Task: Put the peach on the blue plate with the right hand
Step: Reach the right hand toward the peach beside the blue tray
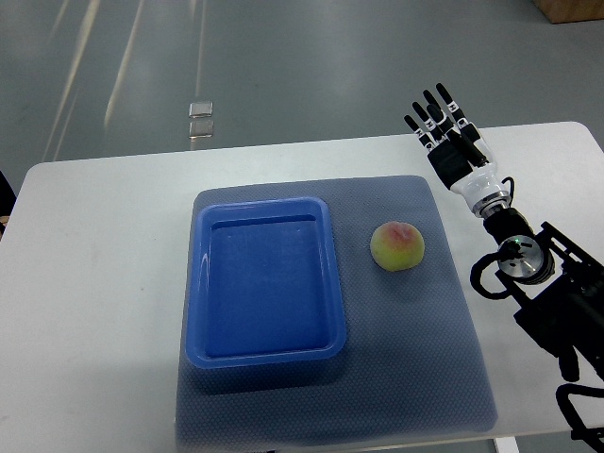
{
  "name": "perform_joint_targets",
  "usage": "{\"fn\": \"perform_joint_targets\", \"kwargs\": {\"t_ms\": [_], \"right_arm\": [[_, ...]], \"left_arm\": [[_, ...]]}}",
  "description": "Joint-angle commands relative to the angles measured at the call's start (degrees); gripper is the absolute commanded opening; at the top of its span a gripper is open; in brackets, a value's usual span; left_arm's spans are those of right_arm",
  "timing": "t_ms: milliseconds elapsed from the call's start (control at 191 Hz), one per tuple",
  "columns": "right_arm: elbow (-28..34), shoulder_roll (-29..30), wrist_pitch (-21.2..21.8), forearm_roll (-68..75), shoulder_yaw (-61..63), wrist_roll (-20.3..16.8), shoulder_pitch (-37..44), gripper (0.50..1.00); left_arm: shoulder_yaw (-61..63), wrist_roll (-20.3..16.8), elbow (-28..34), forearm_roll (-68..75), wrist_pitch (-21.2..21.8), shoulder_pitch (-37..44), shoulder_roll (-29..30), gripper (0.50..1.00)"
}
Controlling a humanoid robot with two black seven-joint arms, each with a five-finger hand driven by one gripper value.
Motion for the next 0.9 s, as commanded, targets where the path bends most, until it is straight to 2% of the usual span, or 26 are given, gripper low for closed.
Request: {"fn": "perform_joint_targets", "kwargs": {"t_ms": [0,178,257,309,314,387,450,508,571,576,649,723,806,812,895], "right_arm": [[0.0,-0.05,-0.08,0.0,0.0,0.0,0.0,0.948],[0.17,-1.1,0.19,-1.23,-4.22,-0.09,1.14,0.948],[0.52,-3.56,0.54,-6.76,-9.31,-0.35,5.26,0.946],[0.52,-3.56,0.54,-6.77,-9.32,-0.35,5.27,0.946],[0.78,-6.78,0.8,-14.86,-14.97,-0.87,8.32,0.946],[3.16,-11.2,0.01,-29.16,-24.86,-1.14,13.26,0.946],[5.97,-14.64,0.54,-39.2,-31.73,-1.76,16.78,0.946],[11.41,-20.6,1.68,-49.29,-39.27,-3.16,20.38,0.946],[12.39,-21.49,1.86,-50.71,-40.34,-3.34,21.0,0.946],[15.96,-24.89,3.51,-54.54,-45.04,-4.3,24.4,0.946],[19.15,-27.82,5.9,-55.11,-51.06,-6.15,28.91,0.946],[20.39,-29.31,5.9,-55.28,-53.61,-7.64,30.41,0.946],[20.56,-29.67,5.46,-55.46,-53.96,-8.17,30.49,0.946],[20.56,-29.58,4.42,-55.29,-53.88,-8.08,29.89,0.946],[20.56,-29.31,2.47,-55.28,-54.4,-8.0,28.56,0.946]], "left_arm": [[0.01,0.0,0.0,0.08,-0.07,0.0,0.0,1.0],[-0.08,-0.09,0.0,-0.18,0.37,-0.09,0.0,1.0],[-0.08,-0.09,0.0,-0.18,0.37,-0.09,0.0,1.0],[-0.08,-0.09,0.0,-0.18,0.37,-0.09,0.0,1.0],[-0.08,-0.09,0.0,-0.18,0.37,-0.09,0.0,1.0],[-0.08,-0.09,0.0,-0.09,0.19,-0.18,0.0,1.0],[-0.08,-0.09,0.0,-0.09,0.02,-0.26,0.0,1.0],[-0.08,-0.09,0.0,0.0,-0.07,-0.26,0.0,1.0],[-0.08,-0.09,0.0,0.08,-0.07,-0.26,0.0,1.0],[-0.08,-0.09,-0.09,0.08,-0.16,-0.26,0.0,1.0],[-0.08,-0.09,-0.09,0.17,-0.16,-0.26,0.0,1.0],[-0.08,-0.09,-0.09,0.17,-0.16,-0.26,0.0,1.0],[-0.08,-0.09,-0.09,0.17,-0.16,-0.26,0.0,1.0],[-0.08,-0.09,-0.09,0.17,-0.16,-0.26,0.0,1.0],[-0.08,-0.09,-0.09,0.17,-0.16,-0.26,0.0,1.0]]}}
